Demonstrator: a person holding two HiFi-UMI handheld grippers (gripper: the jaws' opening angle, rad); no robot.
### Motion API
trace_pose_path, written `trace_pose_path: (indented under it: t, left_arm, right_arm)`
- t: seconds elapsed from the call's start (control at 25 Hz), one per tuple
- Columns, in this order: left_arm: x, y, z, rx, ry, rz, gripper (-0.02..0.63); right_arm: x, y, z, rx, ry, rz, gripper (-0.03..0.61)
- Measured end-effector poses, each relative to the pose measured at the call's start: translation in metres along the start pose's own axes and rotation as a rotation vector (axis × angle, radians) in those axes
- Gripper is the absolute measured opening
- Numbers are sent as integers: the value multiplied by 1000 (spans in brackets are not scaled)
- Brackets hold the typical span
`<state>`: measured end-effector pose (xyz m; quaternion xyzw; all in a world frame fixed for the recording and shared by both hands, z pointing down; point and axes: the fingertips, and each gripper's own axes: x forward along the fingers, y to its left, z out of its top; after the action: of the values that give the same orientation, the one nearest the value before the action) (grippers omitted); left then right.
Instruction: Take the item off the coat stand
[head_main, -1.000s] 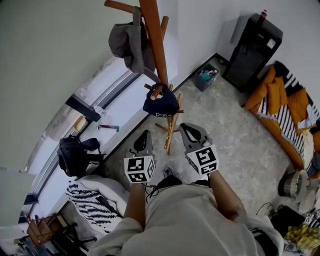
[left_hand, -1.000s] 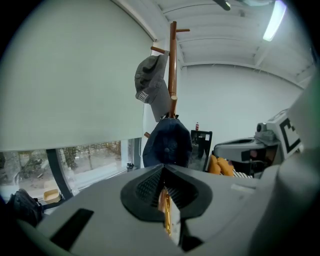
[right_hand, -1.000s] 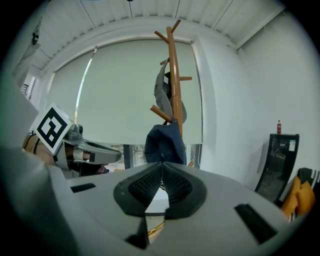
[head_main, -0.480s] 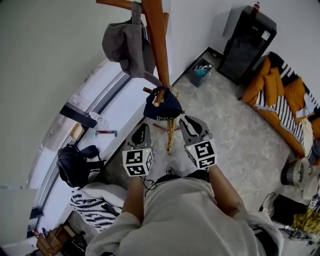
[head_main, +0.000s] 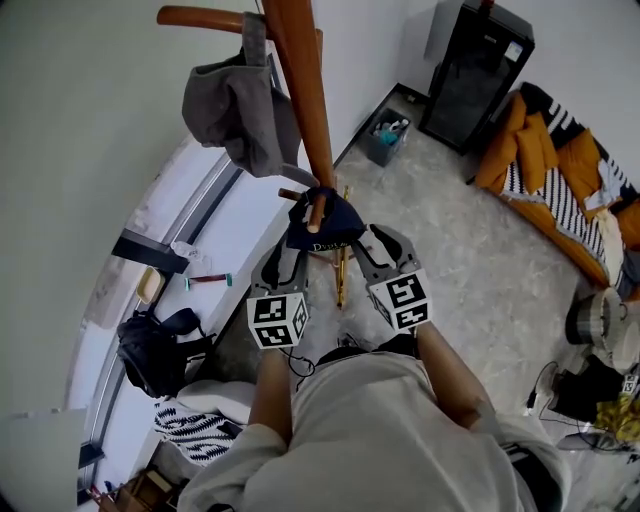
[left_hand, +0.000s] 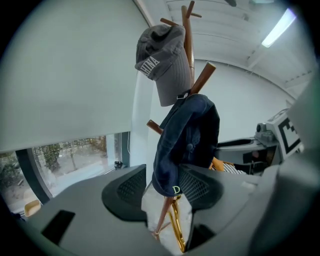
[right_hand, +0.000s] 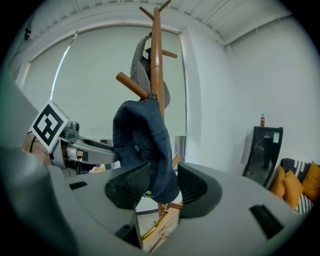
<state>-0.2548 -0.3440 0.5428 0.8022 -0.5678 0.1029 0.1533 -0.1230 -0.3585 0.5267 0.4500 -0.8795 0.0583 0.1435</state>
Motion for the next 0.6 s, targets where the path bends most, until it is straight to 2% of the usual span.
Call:
trace_pose_path:
  t: [0.24,0.52,0.56,0.6]
  left_arm:
    - [14,-3,4,36,18,-21,192]
    - [20,-4,-2,34,30,-20,190]
    - [20,-6,-1,44,30,-19,187]
    - [20,-7,1,58,29,-14,168]
  right_arm:
    - [10,-3,0,18,13,-13,155]
    - [20,-2,0,6,18,2,153]
    - [20,-3,1,-6,20,-10,123]
    - [19,-4,2,-20,19,-26,63]
